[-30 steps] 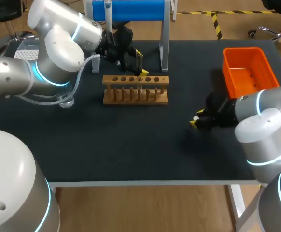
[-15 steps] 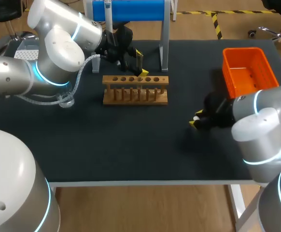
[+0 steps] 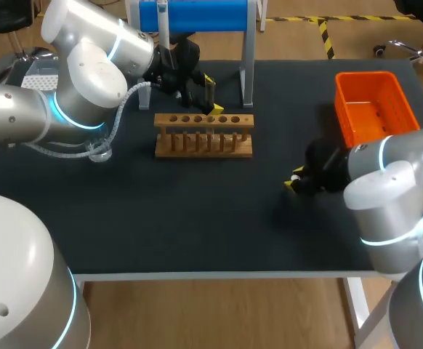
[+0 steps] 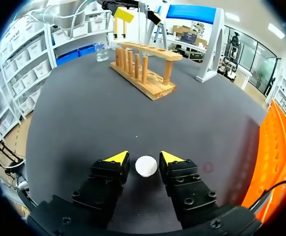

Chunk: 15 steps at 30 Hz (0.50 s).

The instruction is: Invert the test tube, pick up the pipette, mount the tip to pipette, aspirate from beaker and dispense into the tube, eject the tip, return the pipette, and cap with the stopper.

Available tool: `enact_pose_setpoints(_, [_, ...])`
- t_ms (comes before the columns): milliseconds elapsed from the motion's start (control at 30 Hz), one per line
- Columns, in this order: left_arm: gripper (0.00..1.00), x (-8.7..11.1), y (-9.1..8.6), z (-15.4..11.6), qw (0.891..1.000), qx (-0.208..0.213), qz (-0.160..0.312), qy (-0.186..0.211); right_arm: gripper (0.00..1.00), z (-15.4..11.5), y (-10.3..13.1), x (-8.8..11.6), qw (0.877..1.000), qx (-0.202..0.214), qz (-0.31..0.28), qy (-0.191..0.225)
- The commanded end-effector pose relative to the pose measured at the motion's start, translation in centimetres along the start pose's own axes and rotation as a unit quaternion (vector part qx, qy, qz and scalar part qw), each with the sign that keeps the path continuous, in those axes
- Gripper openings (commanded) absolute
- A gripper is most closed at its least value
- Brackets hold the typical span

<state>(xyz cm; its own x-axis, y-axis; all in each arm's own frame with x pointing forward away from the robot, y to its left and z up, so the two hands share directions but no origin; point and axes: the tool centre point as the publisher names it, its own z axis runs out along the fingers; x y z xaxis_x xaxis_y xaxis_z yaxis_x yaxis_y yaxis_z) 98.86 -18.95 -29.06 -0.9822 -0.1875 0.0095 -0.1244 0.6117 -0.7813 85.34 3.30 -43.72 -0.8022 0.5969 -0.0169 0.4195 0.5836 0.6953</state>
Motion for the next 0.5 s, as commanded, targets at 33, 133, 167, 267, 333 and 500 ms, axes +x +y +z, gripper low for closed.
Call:
enact_pose_setpoints(33, [1.0,-0.12,-0.08,-0.01,1.0,-0.003,-0.001,0.002,0.36,-0.03,0.0,-0.09,1.0,0.001,0.001,-0.001])
enact_pose_setpoints(133, [1.0,-0.12,-0.08,-0.01,1.0,-0.003,-0.001,0.002,0.35,-0.08,-0.02,-0.18,1.0,0.002,0.003,-0.003])
enact_pose_setpoints(167, [1.0,-0.12,-0.08,-0.01,1.0,-0.003,-0.001,0.002,0.34,-0.11,-0.03,-0.2,1.0,0.002,0.003,-0.004])
enact_pose_setpoints(267, [1.0,-0.12,-0.08,-0.01,1.0,-0.003,-0.001,0.002,0.33,-0.14,-0.05,-0.24,1.0,0.002,0.005,-0.005])
enact_pose_setpoints(333, [1.0,-0.12,-0.08,-0.01,1.0,-0.003,-0.001,0.002,0.33,-0.15,-0.06,-0.26,1.0,0.002,0.005,-0.006])
enact_pose_setpoints(500, [1.0,-0.12,-0.08,-0.01,1.0,-0.003,-0.001,0.002,0.31,-0.21,-0.05,-0.22,1.0,0.002,0.005,-0.005])
